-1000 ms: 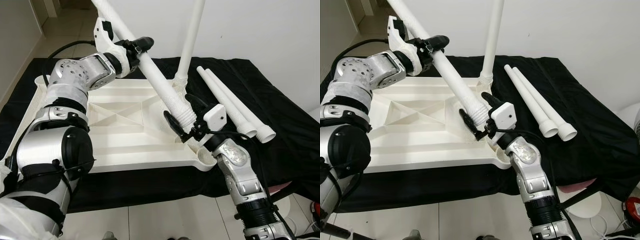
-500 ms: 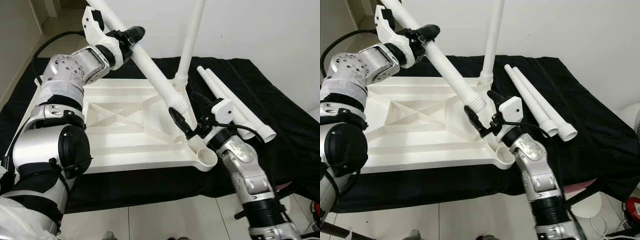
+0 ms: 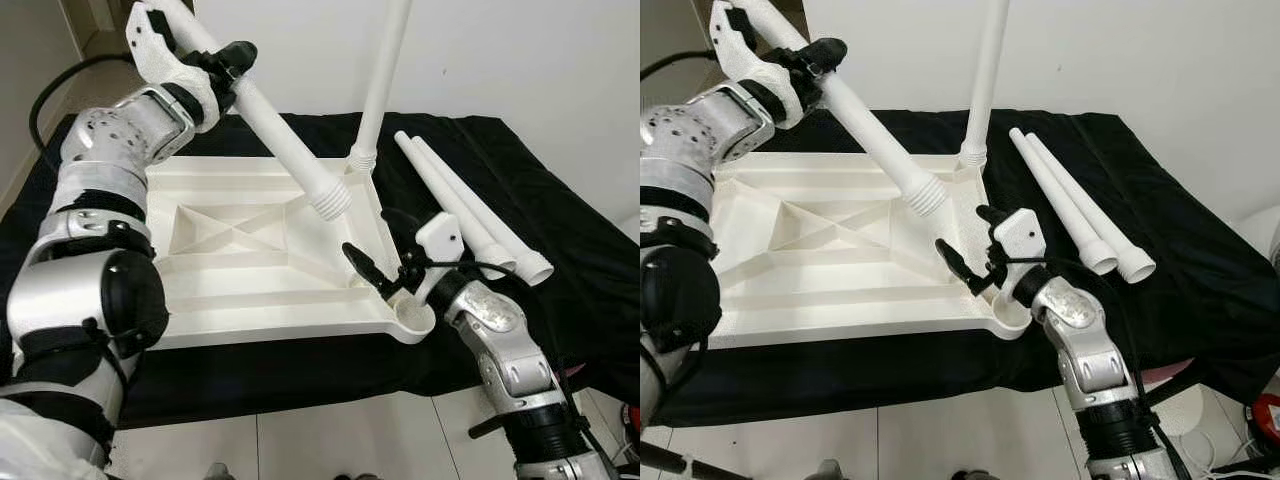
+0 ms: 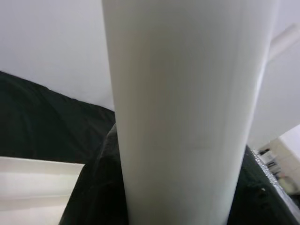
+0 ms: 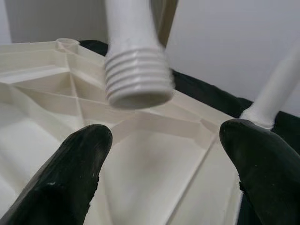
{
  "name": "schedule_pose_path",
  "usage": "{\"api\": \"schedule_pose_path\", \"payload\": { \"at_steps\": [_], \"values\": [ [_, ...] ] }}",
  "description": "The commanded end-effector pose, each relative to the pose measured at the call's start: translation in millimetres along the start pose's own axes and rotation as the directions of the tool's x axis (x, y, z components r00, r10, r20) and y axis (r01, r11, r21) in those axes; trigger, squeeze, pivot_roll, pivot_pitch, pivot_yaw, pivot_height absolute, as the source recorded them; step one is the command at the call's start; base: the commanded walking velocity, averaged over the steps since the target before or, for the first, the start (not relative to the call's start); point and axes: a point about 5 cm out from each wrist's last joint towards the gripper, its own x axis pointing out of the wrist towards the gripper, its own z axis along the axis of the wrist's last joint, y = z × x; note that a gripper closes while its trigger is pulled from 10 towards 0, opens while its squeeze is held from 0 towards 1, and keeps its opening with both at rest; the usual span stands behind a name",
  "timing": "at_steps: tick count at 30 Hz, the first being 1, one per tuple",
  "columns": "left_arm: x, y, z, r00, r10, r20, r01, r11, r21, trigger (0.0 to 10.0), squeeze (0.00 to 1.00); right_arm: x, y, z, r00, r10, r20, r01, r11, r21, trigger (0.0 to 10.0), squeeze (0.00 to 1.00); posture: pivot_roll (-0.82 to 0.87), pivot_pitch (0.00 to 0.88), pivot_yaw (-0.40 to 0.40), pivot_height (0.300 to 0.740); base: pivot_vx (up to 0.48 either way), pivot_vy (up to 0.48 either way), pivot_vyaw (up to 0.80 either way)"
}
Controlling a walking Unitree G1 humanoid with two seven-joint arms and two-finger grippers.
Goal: Building children table
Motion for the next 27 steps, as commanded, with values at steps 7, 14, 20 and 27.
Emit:
{"api": "schedule_pose_path", "payload": {
  "at_steps": [7,14,20,27],
  "values": [
    [4.2,-10.8,-12,0.997,-0.028,0.072,0.015,0.984,0.177,10.0,0.00,26.0,-10.1,18,0.998,-0.061,-0.015,0.060,0.995,-0.079,10.0,0.00,0.01,0.037,-0.020,0.740,0.000,0.000,0.00],
    [6.3,-33.0,-24,0.985,-0.062,0.159,0.001,0.933,0.359,10.0,0.00,49.4,-3.5,22,0.996,-0.080,-0.050,0.080,0.997,-0.002,10.0,0.00,0.03,0.020,-0.051,0.740,0.000,0.000,0.00],
    [5.7,-57.1,-35,0.974,-0.131,0.185,0.036,0.896,0.442,10.0,0.00,58.7,7.9,18,0.995,-0.059,-0.084,0.060,0.998,0.015,10.0,0.00,0.04,0.009,-0.062,0.740,0.000,0.000,0.00],
    [3.8,-82.9,-59,0.962,-0.212,0.170,0.107,0.870,0.481,10.0,0.00,67.0,10.8,15,0.992,-0.066,-0.103,0.066,0.998,-0.003,10.0,0.00,0.04,0.003,-0.065,0.740,0.000,0.000,0.00]
  ]
}}
